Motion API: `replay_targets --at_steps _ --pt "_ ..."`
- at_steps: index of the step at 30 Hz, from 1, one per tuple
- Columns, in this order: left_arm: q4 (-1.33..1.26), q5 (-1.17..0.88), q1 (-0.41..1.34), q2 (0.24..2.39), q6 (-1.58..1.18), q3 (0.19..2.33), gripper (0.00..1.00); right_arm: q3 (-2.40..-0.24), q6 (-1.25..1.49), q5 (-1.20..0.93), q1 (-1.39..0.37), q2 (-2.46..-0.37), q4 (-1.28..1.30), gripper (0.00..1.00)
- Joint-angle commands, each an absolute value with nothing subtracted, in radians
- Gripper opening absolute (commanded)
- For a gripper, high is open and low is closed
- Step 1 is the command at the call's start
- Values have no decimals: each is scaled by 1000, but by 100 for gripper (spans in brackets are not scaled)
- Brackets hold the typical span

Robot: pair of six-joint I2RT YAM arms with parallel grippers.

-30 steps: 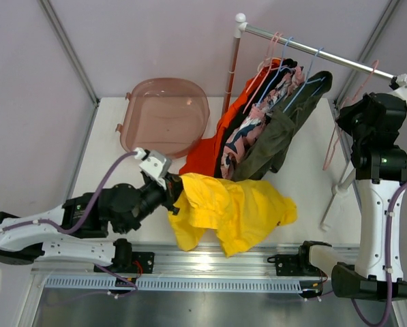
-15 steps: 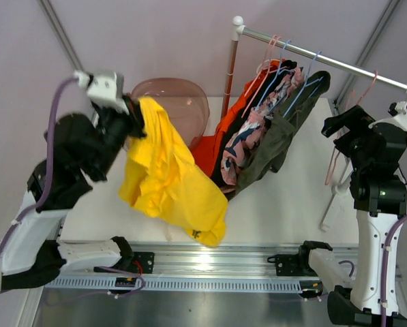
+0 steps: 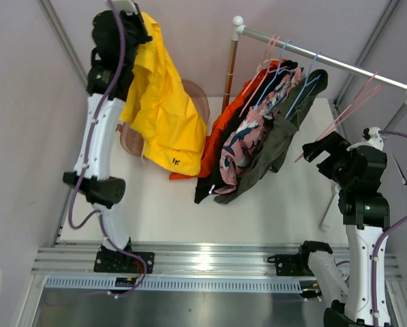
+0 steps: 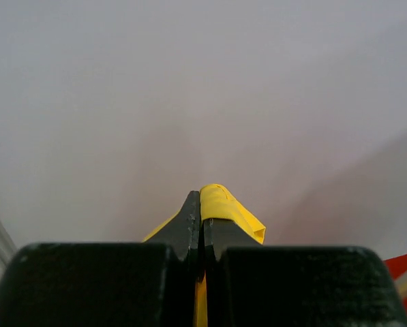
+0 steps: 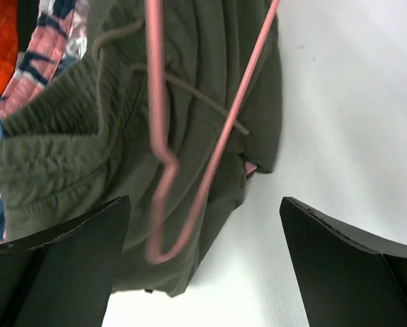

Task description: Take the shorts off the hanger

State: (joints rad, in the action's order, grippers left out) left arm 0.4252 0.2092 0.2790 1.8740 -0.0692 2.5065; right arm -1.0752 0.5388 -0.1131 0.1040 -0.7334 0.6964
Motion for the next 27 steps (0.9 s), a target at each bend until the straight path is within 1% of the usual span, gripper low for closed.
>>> replay_targets --at_steps 1,3,4,5,6,7,8,9,11,12,14,15,16,17,19,21,24,25,26,27 --pt "325 176 268 1986 -126 2562 0 -1059 528 -186 104 -683 650 99" --pt "298 195 268 2017 -141 2489 0 -1055 520 -189 100 -675 652 99" --pt "292 196 268 2026 -143 2418 3 -1057 522 -196 100 -672 649 99" --pt "296 195 267 2040 -153 2378 10 -1057 522 -202 98 -663 644 99" --pt "337 192 267 2080 -158 2373 25 -1057 532 -221 98 -660 634 99" --pt "369 181 267 2103 -164 2381 70 -1058 537 -227 97 -654 626 99" --pt "402 178 267 2121 -184 2394 94 -1061 543 -232 97 -646 623 99" --pt "458 176 267 2144 -193 2401 99 -1068 554 -233 95 -643 623 99" --pt "492 201 267 2135 -219 2395 99 -1086 563 -233 94 -638 620 99" --pt "497 209 268 2117 -225 2326 99 -1094 568 -229 94 -643 621 99" --pt "444 206 273 1999 -227 2246 99 -1121 578 -224 91 -658 621 99" --pt "414 203 275 1949 -226 2101 99 -1133 581 -224 87 -676 621 100" --pt "378 199 279 1846 -222 2058 99 -1147 584 -221 84 -687 621 99" --pt "365 189 285 1797 -215 1980 99 -1184 583 -215 83 -698 629 100" --pt "362 173 291 1668 -207 1864 99 -1233 578 -181 75 -736 650 100" --pt "393 161 293 1590 -212 1794 99 -1291 580 -160 68 -756 683 99" --pt "417 132 296 1421 -219 1677 99 -1321 607 -170 58 -761 693 99" --pt "411 121 296 1376 -222 1566 99 -1322 620 -181 55 -756 689 99" --pt "400 114 299 1283 -232 1525 99 -1321 649 -202 52 -755 674 99" --pt "376 106 301 1237 -235 1452 99 -1318 660 -213 42 -752 658 99"
